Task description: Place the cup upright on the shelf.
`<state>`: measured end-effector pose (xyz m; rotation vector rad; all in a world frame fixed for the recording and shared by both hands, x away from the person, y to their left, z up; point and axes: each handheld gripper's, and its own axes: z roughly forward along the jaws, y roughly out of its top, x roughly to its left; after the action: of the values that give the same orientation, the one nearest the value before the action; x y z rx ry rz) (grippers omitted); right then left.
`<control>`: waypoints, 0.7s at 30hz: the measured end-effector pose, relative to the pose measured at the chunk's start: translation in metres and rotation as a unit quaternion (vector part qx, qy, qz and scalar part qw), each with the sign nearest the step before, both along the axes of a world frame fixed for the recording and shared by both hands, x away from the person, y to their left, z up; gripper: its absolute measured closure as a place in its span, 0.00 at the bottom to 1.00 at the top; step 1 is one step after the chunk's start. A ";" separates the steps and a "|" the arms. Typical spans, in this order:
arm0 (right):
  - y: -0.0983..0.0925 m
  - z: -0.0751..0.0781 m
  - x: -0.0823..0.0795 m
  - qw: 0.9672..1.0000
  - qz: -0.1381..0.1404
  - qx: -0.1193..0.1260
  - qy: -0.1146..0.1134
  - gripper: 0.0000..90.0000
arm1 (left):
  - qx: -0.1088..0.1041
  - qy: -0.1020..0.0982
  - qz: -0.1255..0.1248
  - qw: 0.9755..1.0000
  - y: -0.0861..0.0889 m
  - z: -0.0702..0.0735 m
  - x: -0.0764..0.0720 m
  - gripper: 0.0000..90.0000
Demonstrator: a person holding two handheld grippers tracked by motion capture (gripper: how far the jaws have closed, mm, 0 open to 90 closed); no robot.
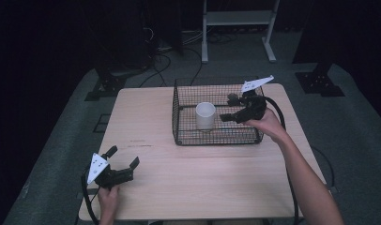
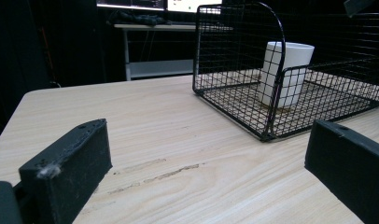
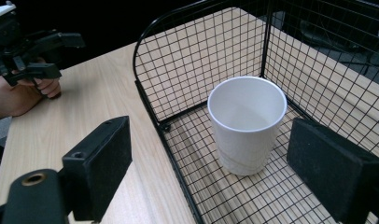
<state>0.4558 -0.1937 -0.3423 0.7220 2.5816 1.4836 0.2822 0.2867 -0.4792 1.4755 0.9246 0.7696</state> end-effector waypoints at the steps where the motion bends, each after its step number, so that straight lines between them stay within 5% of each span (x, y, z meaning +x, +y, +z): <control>1: -0.001 0.000 -0.002 1.000 0.001 0.001 0.000 0.15 | -0.001 0.000 0.000 1.000 0.000 0.000 0.000 0.00; 13: -0.006 -0.017 -0.017 1.000 0.012 -0.013 0.009 0.15 | -0.002 0.000 0.001 1.000 0.001 0.000 0.000 0.00; 21: -0.011 -0.022 -0.030 1.000 0.016 0.002 0.003 0.15 | 0.000 -0.001 0.001 1.000 0.000 0.000 0.000 0.00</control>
<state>0.4256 -0.2050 -0.3643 0.6911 2.6082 1.4970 0.2822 0.2870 -0.4792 1.4735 0.9256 0.7712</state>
